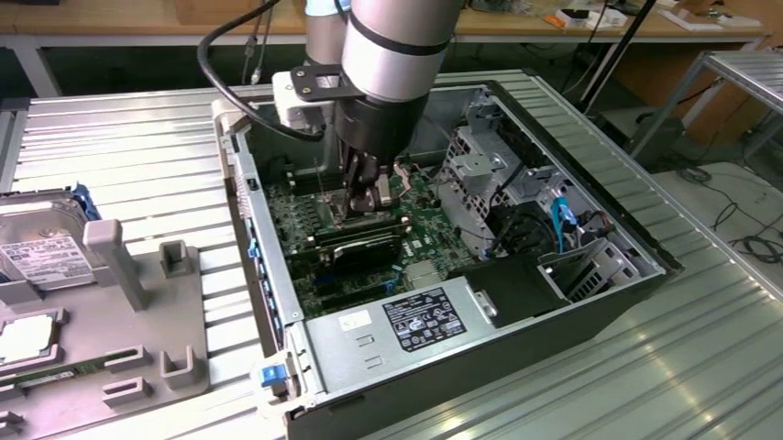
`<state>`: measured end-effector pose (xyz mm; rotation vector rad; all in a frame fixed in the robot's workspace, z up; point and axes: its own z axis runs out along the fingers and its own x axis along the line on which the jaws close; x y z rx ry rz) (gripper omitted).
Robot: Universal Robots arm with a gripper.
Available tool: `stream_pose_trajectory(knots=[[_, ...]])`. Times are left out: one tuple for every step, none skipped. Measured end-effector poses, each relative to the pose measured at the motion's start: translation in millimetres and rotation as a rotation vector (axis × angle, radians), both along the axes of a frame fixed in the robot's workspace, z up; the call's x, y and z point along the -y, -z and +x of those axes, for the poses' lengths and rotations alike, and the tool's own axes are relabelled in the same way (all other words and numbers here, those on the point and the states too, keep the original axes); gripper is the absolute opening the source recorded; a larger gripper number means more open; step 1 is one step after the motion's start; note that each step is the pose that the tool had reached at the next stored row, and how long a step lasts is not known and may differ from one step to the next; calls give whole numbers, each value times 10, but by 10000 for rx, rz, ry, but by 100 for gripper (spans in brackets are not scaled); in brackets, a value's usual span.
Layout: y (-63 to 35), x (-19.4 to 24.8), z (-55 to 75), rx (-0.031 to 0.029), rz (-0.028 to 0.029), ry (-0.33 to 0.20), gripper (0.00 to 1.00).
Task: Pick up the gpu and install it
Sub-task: 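Press down on the gpu until it lock into place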
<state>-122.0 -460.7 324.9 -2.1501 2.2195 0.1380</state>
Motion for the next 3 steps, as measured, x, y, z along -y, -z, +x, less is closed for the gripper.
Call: stream_pose_trajectory(knots=[[0, 0, 0, 1, 0, 0, 11], [0, 0, 0, 0, 0, 0, 11], [0, 0, 0, 0, 0, 0, 11]])
